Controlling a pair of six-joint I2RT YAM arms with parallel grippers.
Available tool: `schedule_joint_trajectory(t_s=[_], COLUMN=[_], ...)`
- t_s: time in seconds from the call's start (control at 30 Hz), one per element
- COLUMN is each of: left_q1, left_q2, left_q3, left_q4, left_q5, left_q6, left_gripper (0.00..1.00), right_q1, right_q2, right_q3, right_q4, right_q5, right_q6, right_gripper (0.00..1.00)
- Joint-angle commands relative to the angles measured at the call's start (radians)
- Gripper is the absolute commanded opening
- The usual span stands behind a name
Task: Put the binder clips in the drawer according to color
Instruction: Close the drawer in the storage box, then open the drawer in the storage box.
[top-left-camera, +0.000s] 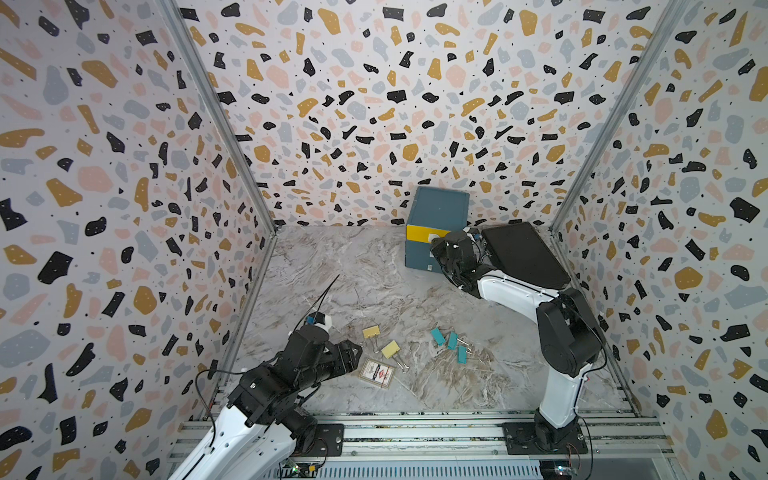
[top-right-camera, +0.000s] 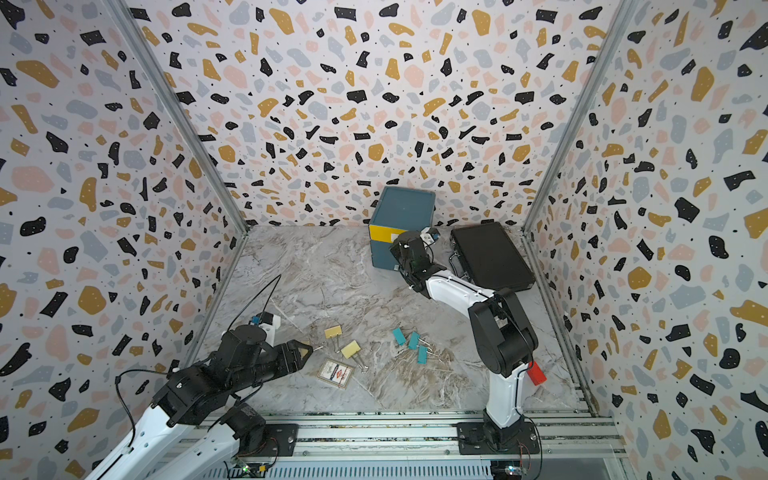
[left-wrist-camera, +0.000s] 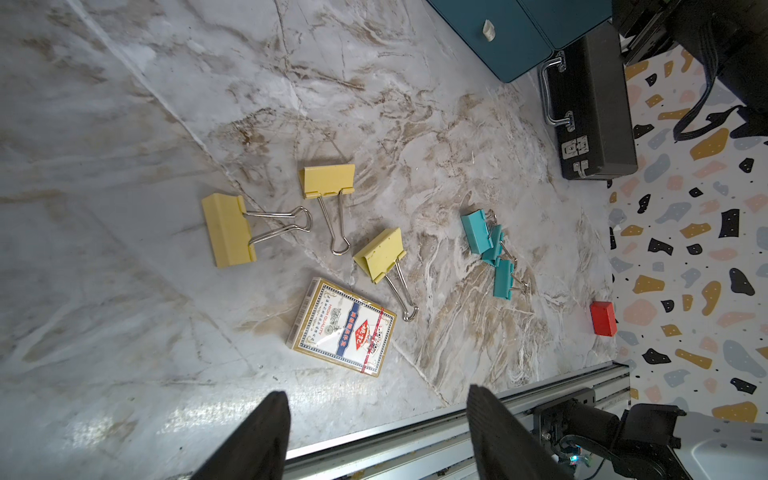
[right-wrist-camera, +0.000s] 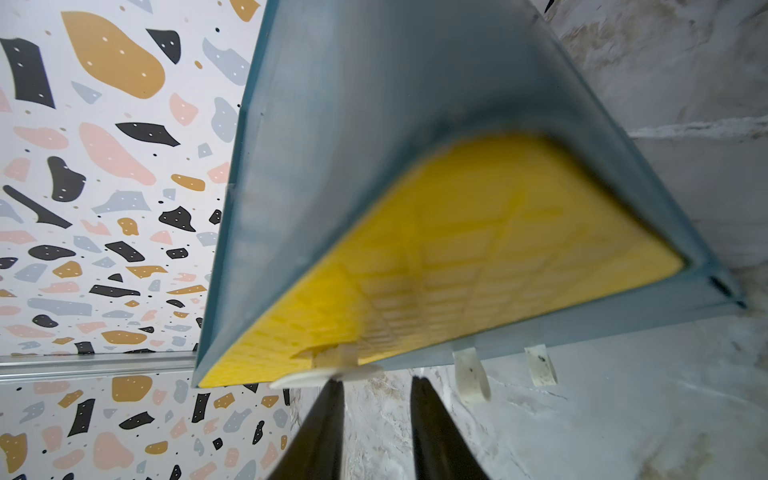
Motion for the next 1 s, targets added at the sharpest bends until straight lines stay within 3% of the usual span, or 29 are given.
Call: schedule_joint_trajectory(t_s=[0.0,0.2,0.47,0.97], left_q1=[-0.004,-0.003,-0.004,-0.003], left_q2=[-0.009,-0.016,-0.026,-0.034], left_q3=[0.020,0.007,0.017,0.008], left_q4=[0.016,0.026,0.006,-0.003], left_q5=[-0.002,0.000,-0.010,-0.004], left_q6=[0.014,0.009,0.017,0.023], left_gripper=[0.71,0.72,0.72,0.72], right_q1=[-0.009,-0.009,-0.018,-0.040], right_q2=[-0.030,-0.079,0.055,0.146], right_q3=[0.005,-0.185,-0.178,-0.125], right_q4=[0.025,0.166,0.373,0.438], right_q5=[-0.005,-0.051,-0.133,-0.108], right_q6=[0.046,0.149,0.216,0.246], right_gripper=[0.33,0.42,0.51,0.43])
